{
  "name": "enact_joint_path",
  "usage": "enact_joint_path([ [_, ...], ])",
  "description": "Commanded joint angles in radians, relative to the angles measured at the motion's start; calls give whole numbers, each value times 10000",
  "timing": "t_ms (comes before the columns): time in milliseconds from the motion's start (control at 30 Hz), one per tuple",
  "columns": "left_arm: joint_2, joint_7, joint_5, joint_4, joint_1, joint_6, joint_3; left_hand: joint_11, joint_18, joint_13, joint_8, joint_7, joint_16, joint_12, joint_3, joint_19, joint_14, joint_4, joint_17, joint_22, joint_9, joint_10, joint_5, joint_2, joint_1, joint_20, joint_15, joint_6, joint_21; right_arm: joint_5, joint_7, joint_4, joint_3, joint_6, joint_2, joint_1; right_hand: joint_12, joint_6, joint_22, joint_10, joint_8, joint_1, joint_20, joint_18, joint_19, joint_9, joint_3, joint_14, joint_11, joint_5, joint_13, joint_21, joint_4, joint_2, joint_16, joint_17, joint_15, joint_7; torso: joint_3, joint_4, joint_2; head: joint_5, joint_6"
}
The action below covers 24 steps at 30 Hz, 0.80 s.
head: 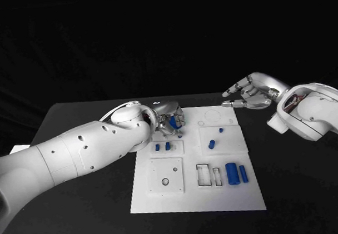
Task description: Assemble the parts on the task board
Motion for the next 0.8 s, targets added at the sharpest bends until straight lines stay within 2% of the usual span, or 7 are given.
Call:
enact_joint_path([
  [33, 129, 195, -734, -101, -30, 534, -2, 10, -192, -86, -65, -31, -87, -92, -39, 148, 347, -40, -105, 50, -52, 110, 0, 66, -32, -7, -82, 107, 55, -29, 51, 0, 0, 124, 21, -11, -16, -56, -5, -61, 46, -52, 2, 142, -32, 14, -60, 732, 12, 58, 1148, -66, -25, 21, -55, 1330, 10, -25, 0, -3, 0, -8, 1],
  [267, 352, 131, -843, -337, -98, 767, -13, 2, -226, -312, -207, -37, -123, -361, 132, 228, 364, -114, -256, 178, -174, 419, 6, 206, 55, -6, -64, 340, 179, -29, 58, -2, 0, 132, 47, -16, -16, -56, -5, -61, 46, -52, 2, 142, -32, 14, -60, 732, 12, 58, 1148, -66, -25, 21, -55, 1330, 10, -25, -3, -13, 10, -16, -12],
  [567, 481, 103, -903, -567, -135, 955, -17, -7, -240, -557, -359, -29, -79, -701, 593, 259, 381, -292, -293, 258, -301, 846, 4, 384, 254, -1, -57, 626, 234, -29, 51, -5, 0, 159, 63, -20, -12, -55, -8, -59, 47, -39, 2, 142, -32, 14, -61, 732, 11, 63, 1150, -68, -32, 31, -57, 1327, 9, -25, 5, 13, -12, -5, -37],
  [800, 569, 87, -956, -706, -159, 998, -18, -18, -247, -698, -495, -33, -46, -983, 964, 261, 382, -425, -317, 327, -403, 1075, 11, 380, 240, -11, -58, 766, 278, -28, 41, -6, 1, 182, 75, -21, -12, -55, -8, -59, 47, -39, 2, 142, -32, 14, -61, 732, 11, 63, 1150, -68, -32, 31, -57, 1327, 9, -25, 1, 6, -7, -17, -37],
])
